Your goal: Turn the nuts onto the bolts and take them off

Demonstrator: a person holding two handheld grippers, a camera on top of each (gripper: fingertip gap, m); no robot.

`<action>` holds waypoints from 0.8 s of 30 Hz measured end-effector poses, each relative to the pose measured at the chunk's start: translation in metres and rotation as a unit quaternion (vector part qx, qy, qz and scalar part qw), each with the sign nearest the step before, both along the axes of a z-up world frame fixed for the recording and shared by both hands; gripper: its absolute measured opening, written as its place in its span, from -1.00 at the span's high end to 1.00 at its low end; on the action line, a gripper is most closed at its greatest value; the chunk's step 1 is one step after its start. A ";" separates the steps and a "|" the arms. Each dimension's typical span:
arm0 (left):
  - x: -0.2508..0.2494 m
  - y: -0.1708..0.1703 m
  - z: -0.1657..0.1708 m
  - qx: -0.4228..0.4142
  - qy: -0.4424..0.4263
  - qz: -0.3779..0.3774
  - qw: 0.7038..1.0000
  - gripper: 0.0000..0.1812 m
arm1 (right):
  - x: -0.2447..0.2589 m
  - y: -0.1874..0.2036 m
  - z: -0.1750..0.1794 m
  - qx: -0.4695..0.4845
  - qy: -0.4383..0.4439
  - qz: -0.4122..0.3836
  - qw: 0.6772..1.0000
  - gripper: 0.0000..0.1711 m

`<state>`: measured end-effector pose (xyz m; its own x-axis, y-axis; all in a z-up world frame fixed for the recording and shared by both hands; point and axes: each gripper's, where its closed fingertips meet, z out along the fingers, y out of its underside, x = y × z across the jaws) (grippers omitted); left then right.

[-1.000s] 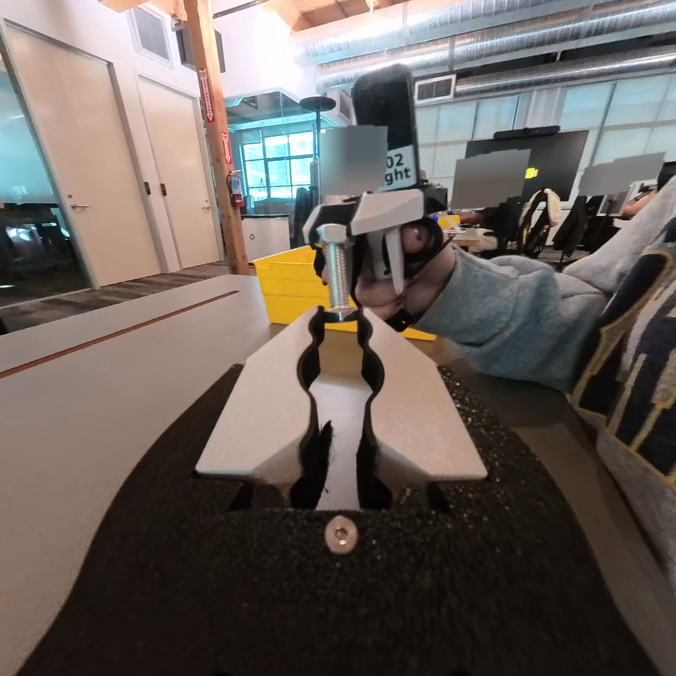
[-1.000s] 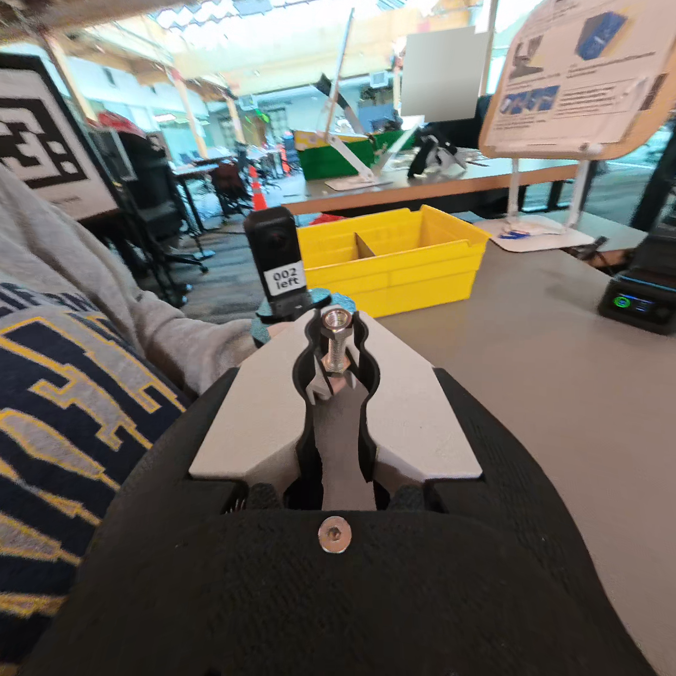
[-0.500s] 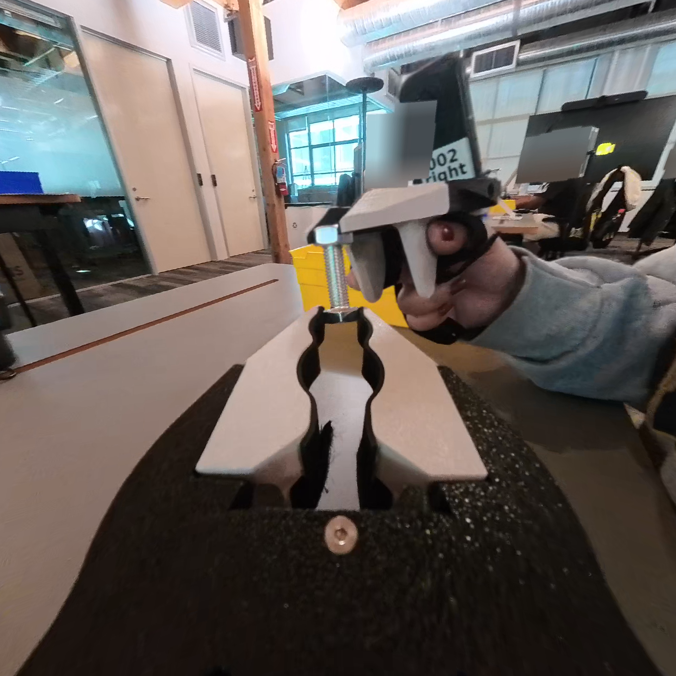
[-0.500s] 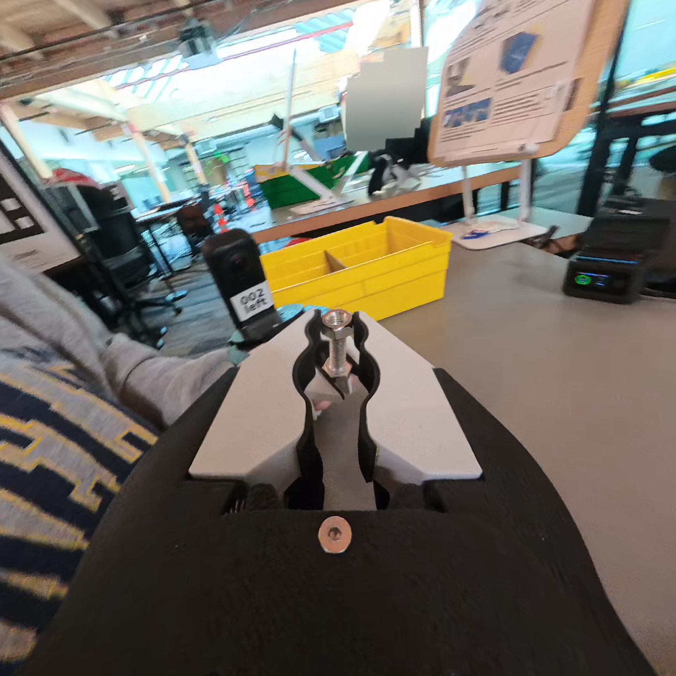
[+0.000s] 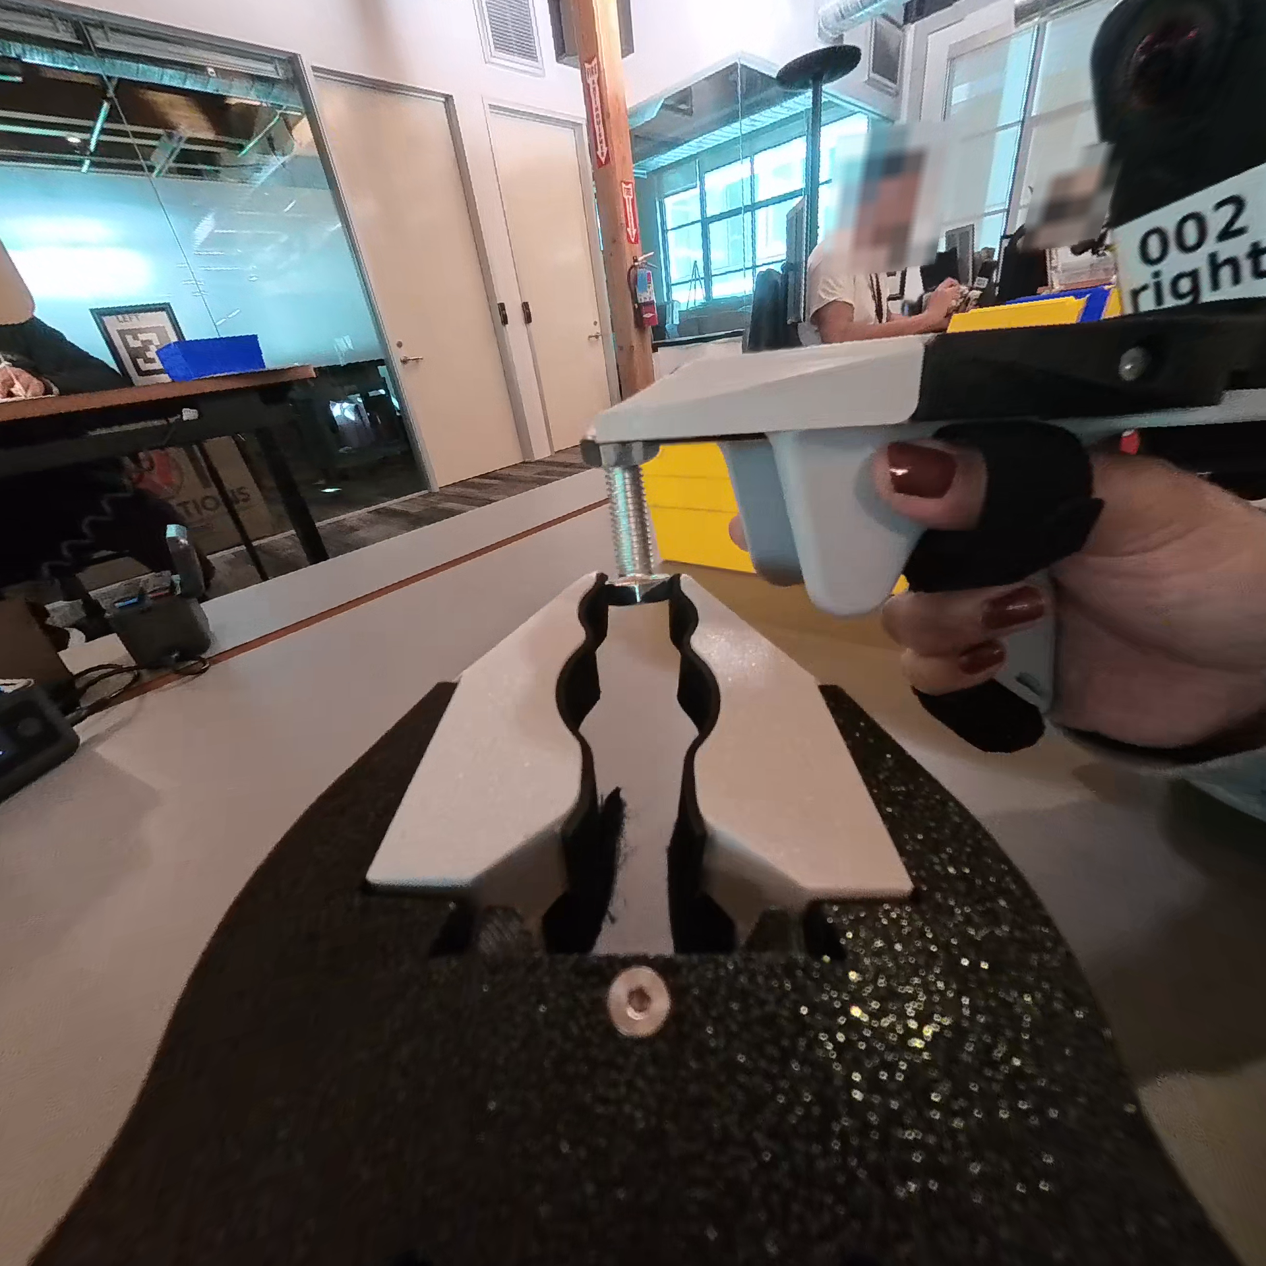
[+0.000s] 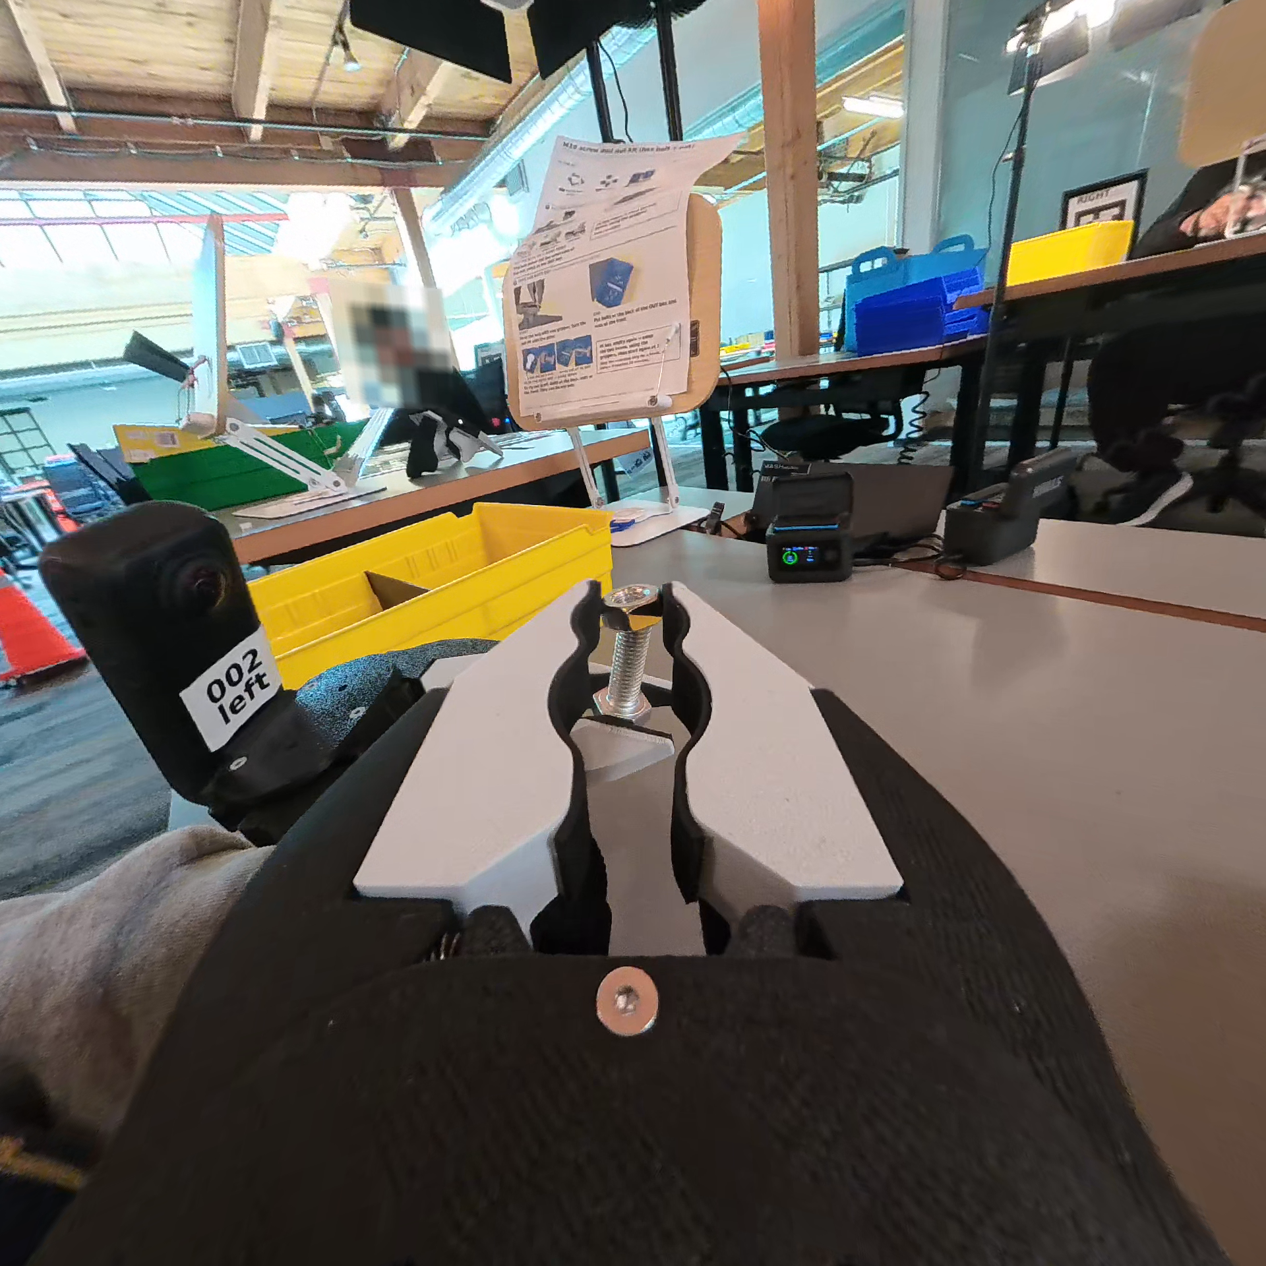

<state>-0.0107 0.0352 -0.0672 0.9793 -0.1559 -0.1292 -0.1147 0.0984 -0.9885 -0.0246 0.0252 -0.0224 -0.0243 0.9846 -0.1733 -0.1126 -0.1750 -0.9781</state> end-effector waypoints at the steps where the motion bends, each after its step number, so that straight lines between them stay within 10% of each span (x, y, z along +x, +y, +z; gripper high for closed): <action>1: 0.000 0.000 -0.001 -0.001 -0.002 -0.001 1.000 0.83 | 0.000 0.000 -0.001 -0.002 0.000 0.003 1.000 0.81; 17: 0.001 0.001 -0.006 -0.013 -0.005 -0.019 1.000 0.83 | 0.000 0.002 -0.006 0.004 -0.004 0.035 0.999 0.81; 24: 0.019 -0.016 0.010 0.032 -0.055 -0.143 0.988 0.83 | 0.012 -0.018 0.008 -0.115 0.035 0.258 0.959 0.82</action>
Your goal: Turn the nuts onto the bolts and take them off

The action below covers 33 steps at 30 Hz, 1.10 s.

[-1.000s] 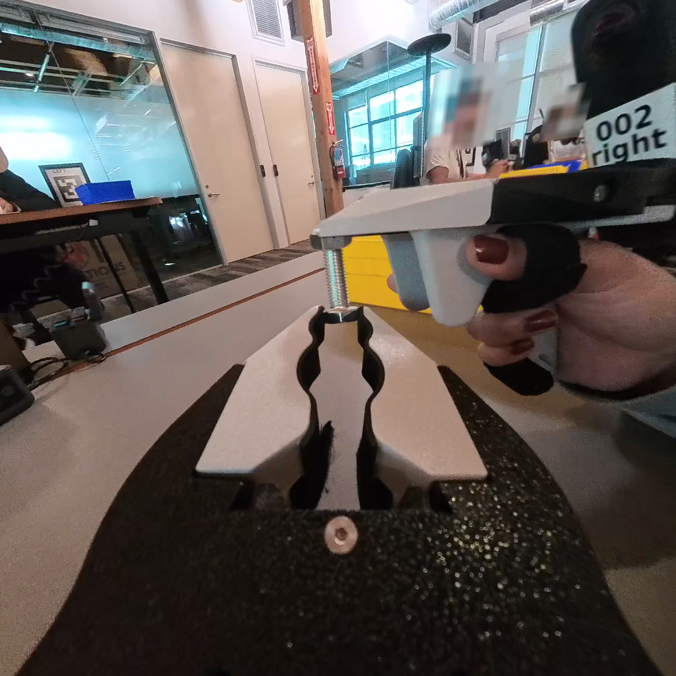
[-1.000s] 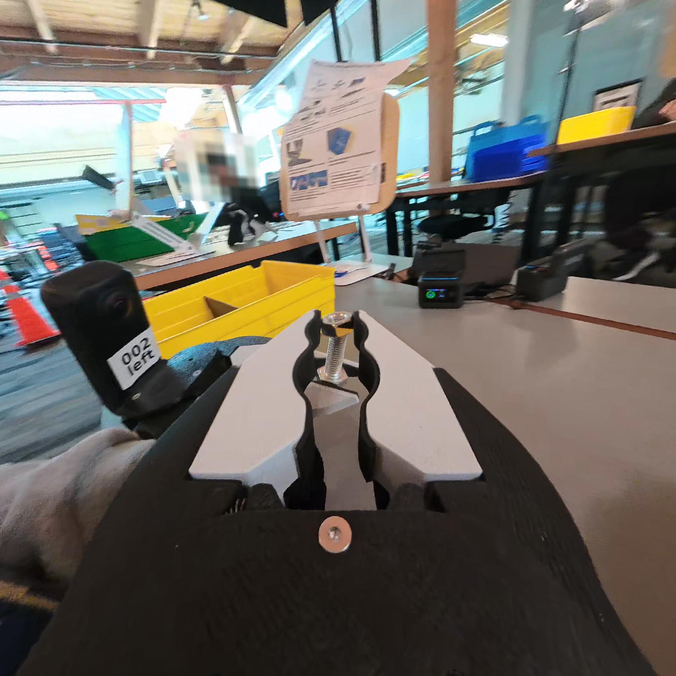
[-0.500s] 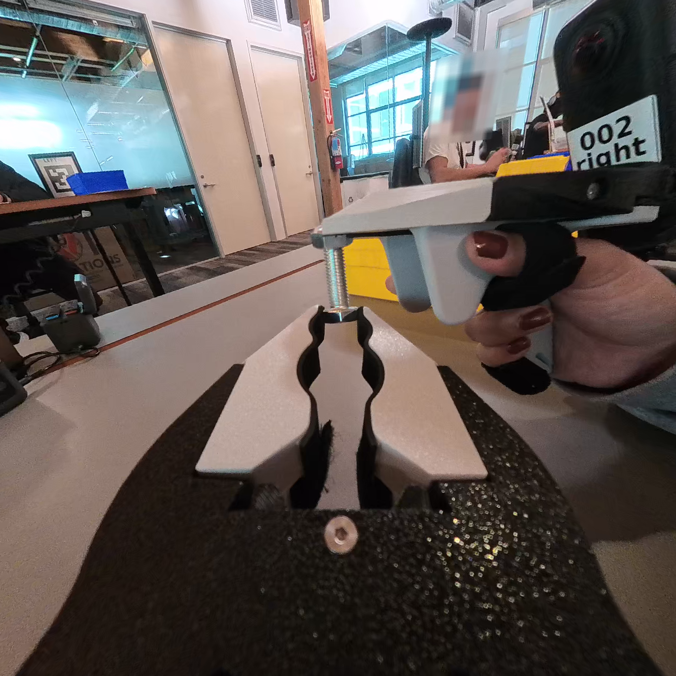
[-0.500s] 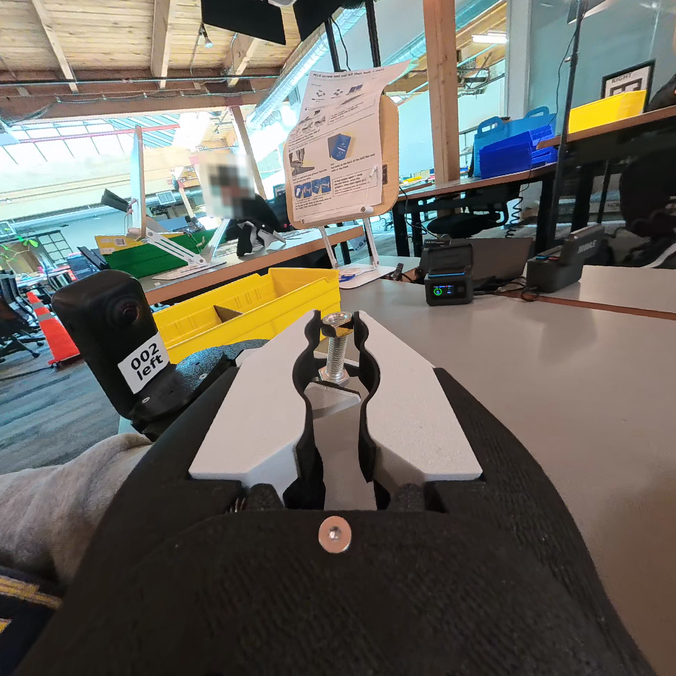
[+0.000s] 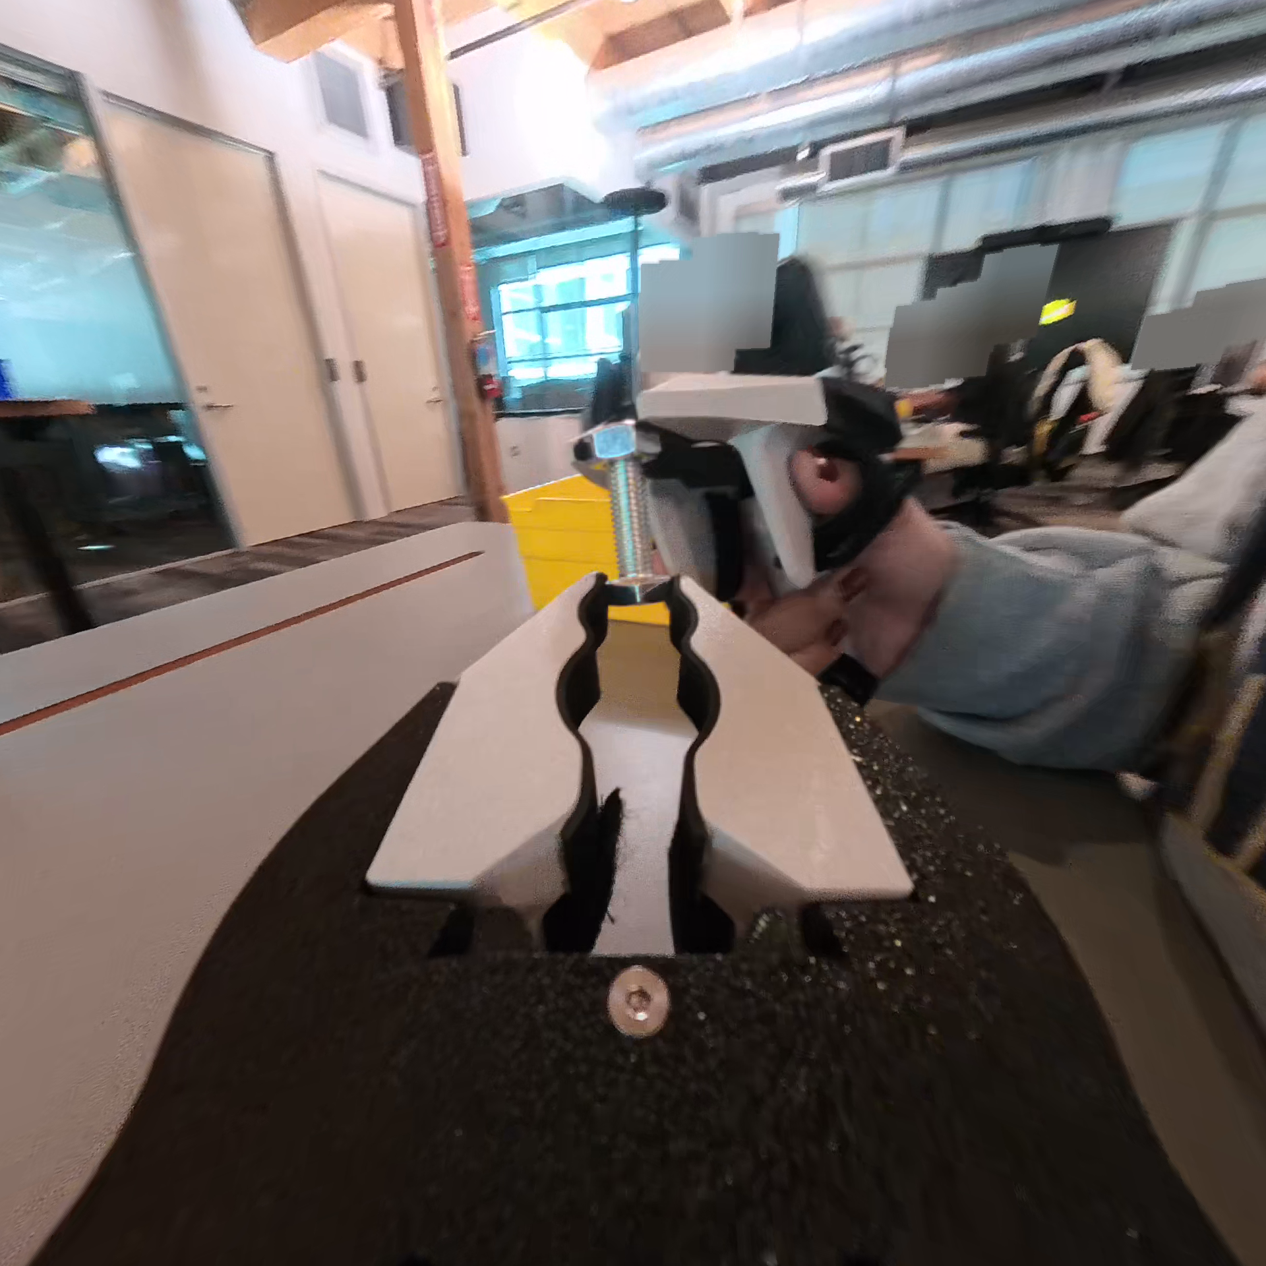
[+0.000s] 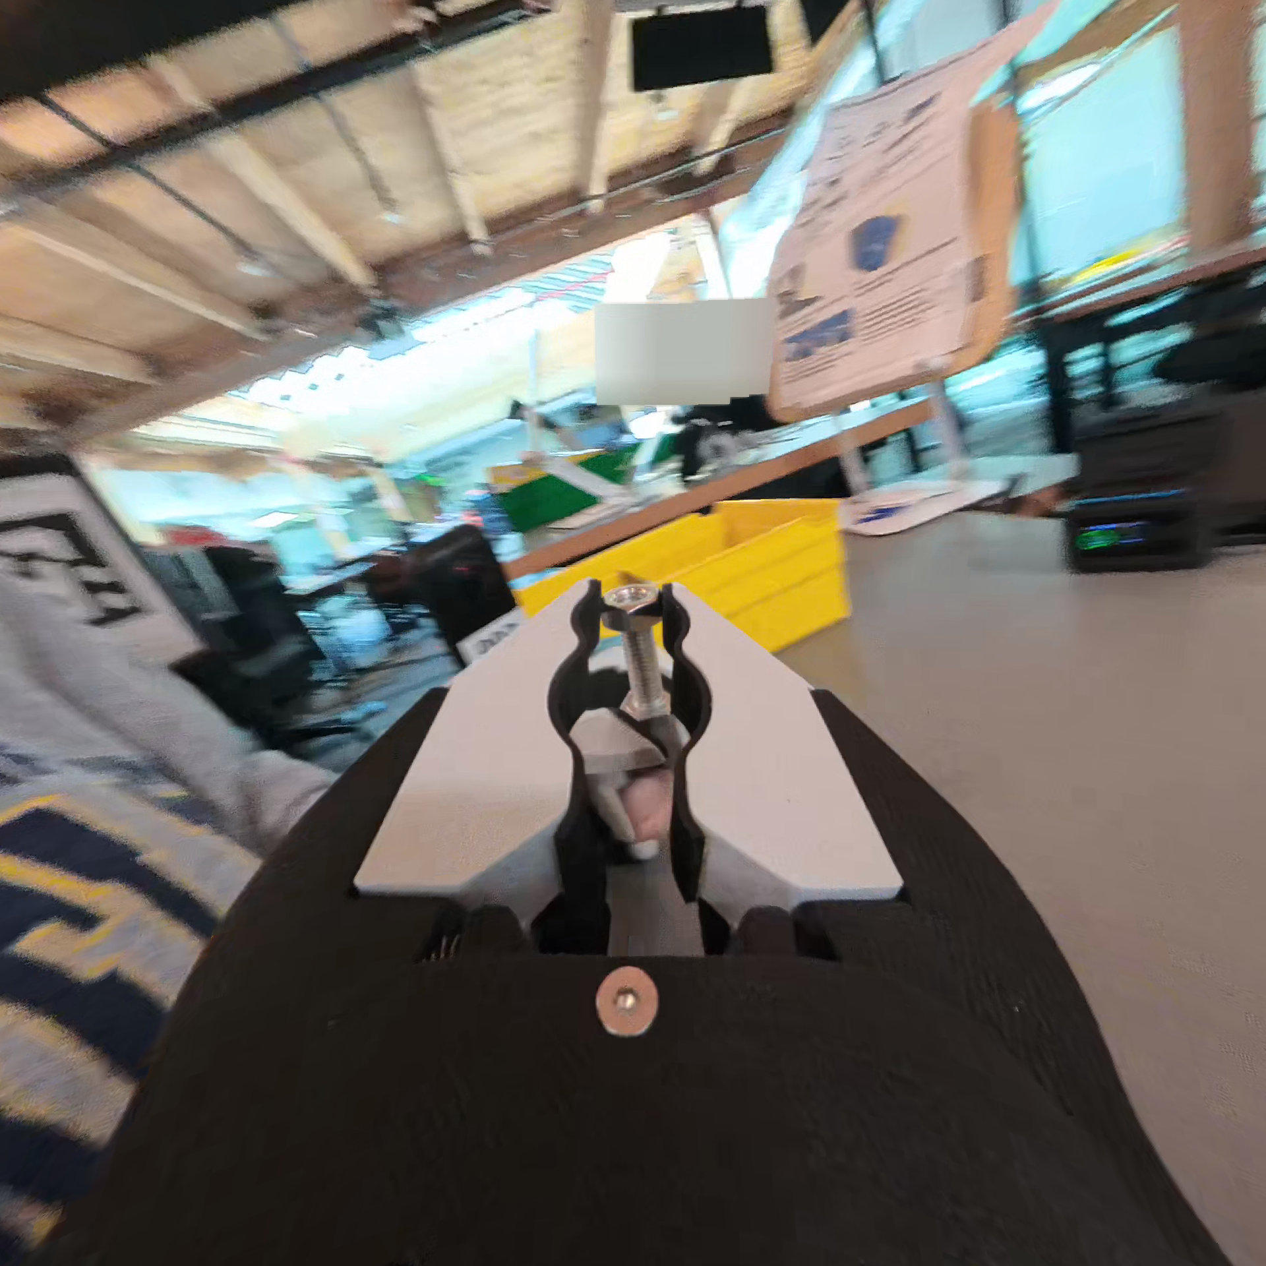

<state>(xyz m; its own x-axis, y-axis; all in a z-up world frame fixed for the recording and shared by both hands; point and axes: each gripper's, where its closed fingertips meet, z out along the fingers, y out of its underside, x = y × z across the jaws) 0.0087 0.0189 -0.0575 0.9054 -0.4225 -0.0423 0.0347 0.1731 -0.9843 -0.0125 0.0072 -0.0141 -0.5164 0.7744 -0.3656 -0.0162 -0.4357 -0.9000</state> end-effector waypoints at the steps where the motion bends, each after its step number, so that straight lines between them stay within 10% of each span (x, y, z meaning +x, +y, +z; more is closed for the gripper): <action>1: 0.004 -0.002 0.001 0.001 -0.009 -0.022 1.000 0.83 | 0.002 -0.002 0.001 -0.024 -0.002 0.039 0.999 0.81; 5: 0.006 0.000 -0.002 -0.014 -0.013 -0.023 1.000 0.83 | 0.004 -0.001 -0.002 -0.038 -0.010 0.065 0.997 0.82; 18: -0.006 0.014 -0.013 -0.047 0.016 0.065 0.997 0.83 | -0.005 0.016 -0.010 0.010 0.014 -0.196 0.981 0.81; 33: -0.005 0.015 -0.015 -0.051 0.027 0.065 0.996 0.83 | -0.002 0.015 -0.011 0.056 0.023 -0.214 0.975 0.68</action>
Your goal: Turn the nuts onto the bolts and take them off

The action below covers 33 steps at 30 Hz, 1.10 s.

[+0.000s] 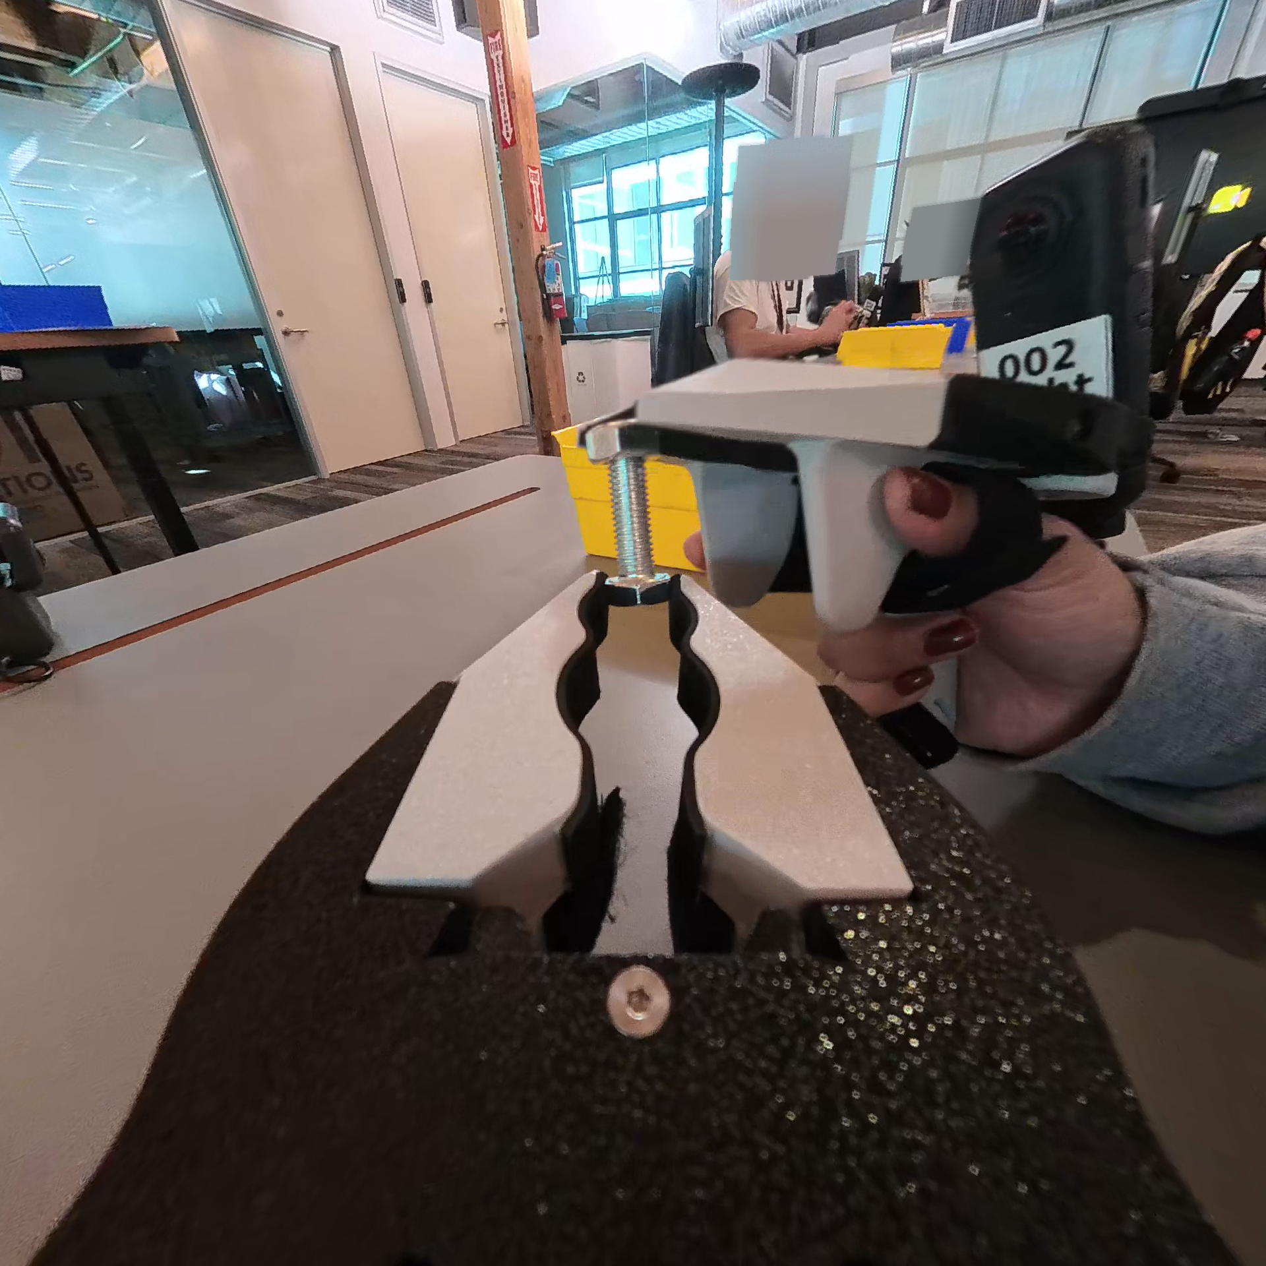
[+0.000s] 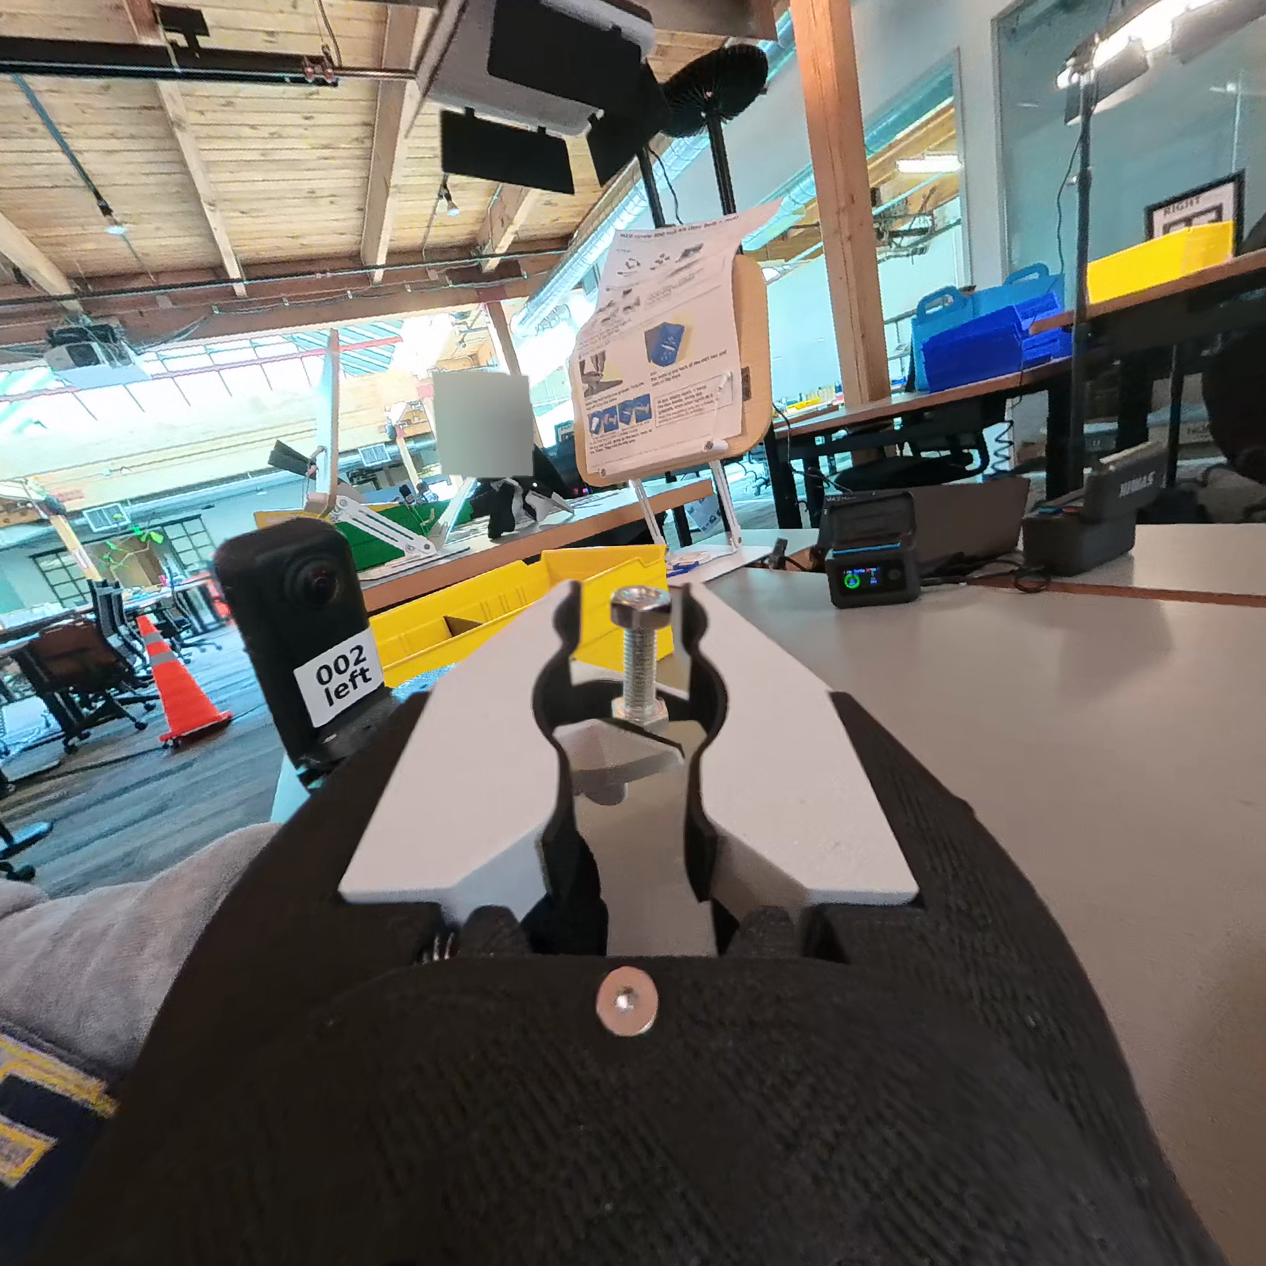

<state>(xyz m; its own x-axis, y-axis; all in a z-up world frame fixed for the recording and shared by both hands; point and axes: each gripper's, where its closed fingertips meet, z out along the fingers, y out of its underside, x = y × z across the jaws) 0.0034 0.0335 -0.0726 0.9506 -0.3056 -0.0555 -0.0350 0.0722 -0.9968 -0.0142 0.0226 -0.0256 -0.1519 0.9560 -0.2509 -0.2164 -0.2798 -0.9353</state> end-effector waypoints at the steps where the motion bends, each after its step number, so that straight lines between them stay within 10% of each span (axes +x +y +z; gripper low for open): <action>1: 0.000 0.000 0.000 0.001 0.000 -0.001 1.000 0.83 | 0.001 -0.002 0.002 0.013 0.005 0.004 1.000 0.59; 33: -0.033 -0.003 0.010 0.028 -0.035 0.052 0.998 0.83 | -0.001 -0.040 0.005 0.058 -0.020 0.138 0.989 -0.08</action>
<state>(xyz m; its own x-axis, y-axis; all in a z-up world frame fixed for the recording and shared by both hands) -0.0301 0.0307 -0.0621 0.9790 -0.2037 -0.0029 0.0236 0.1277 -0.9915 -0.0153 -0.0178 -0.0211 -0.4030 0.9024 -0.1527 -0.1085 -0.2128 -0.9710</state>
